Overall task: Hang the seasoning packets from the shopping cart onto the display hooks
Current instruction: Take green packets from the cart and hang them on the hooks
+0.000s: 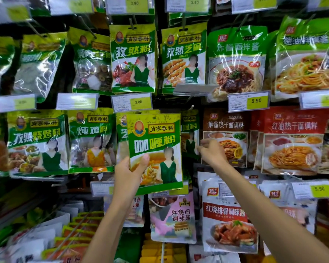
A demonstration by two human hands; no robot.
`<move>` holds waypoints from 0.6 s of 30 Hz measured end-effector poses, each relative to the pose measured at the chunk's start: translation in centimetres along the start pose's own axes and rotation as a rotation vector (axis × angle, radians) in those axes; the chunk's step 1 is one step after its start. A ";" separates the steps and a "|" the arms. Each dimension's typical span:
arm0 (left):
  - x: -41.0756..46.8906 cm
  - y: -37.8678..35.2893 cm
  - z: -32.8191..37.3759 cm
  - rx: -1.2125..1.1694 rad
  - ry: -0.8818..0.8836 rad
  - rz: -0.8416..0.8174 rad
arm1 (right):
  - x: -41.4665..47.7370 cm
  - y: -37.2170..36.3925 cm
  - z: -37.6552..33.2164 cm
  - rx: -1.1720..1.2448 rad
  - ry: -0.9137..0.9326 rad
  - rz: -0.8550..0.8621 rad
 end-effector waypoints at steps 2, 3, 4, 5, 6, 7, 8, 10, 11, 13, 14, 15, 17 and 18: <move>-0.4 -0.6 -0.1 0.004 0.005 -0.017 | -1.8 0.9 -0.2 0.204 0.025 0.003; -0.6 -1.0 -0.2 0.005 0.003 -0.030 | -2.6 1.2 -0.2 0.335 0.026 -0.026; -0.7 -1.4 -0.3 0.003 0.002 -0.044 | -3.4 1.5 -0.1 0.450 0.021 -0.068; -0.9 -1.8 -0.4 -0.002 0.003 -0.057 | -4.3 1.8 -0.1 0.538 0.013 -0.113; -1.0 -2.4 -0.5 -0.006 0.006 -0.069 | -5.2 2.0 0.0 0.599 0.009 -0.154; -1.2 -2.9 -0.5 -0.010 0.012 -0.083 | -6.0 2.2 0.0 0.641 0.012 -0.190; -1.3 -3.5 -0.6 -0.011 0.011 -0.095 | -6.6 2.3 0.1 0.668 0.015 -0.218; -1.4 -4.4 -1.0 -0.016 0.005 -0.106 | -7.4 2.5 0.2 0.700 0.021 -0.251; -1.4 -4.7 -1.3 -0.028 0.013 -0.112 | -7.6 2.5 0.3 0.716 0.025 -0.255; -1.4 -5.4 -1.8 -0.063 0.035 -0.138 | -7.8 2.6 0.4 0.743 0.026 -0.249; -1.4 -5.8 -2.1 -0.062 0.026 -0.151 | -7.8 2.6 0.4 0.741 0.035 -0.245; -1.4 -6.1 -2.2 -0.050 0.007 -0.166 | -7.8 2.7 0.5 0.720 0.056 -0.231; -1.4 -6.8 -2.5 -0.027 -0.033 -0.197 | -7.8 2.8 0.5 0.654 0.112 -0.195; -1.3 -7.1 -2.5 -0.009 -0.052 -0.214 | -7.8 2.9 0.4 0.626 0.137 -0.178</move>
Point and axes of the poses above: each hand's wrist, its own x-axis towards the middle knuckle, its own y-axis out of the back of the hand, z = x × y, the point moved 1 cm from there along x, towards the middle knuckle, and after that the axes turned 9 degrees about -x, right-handed, at the moved point
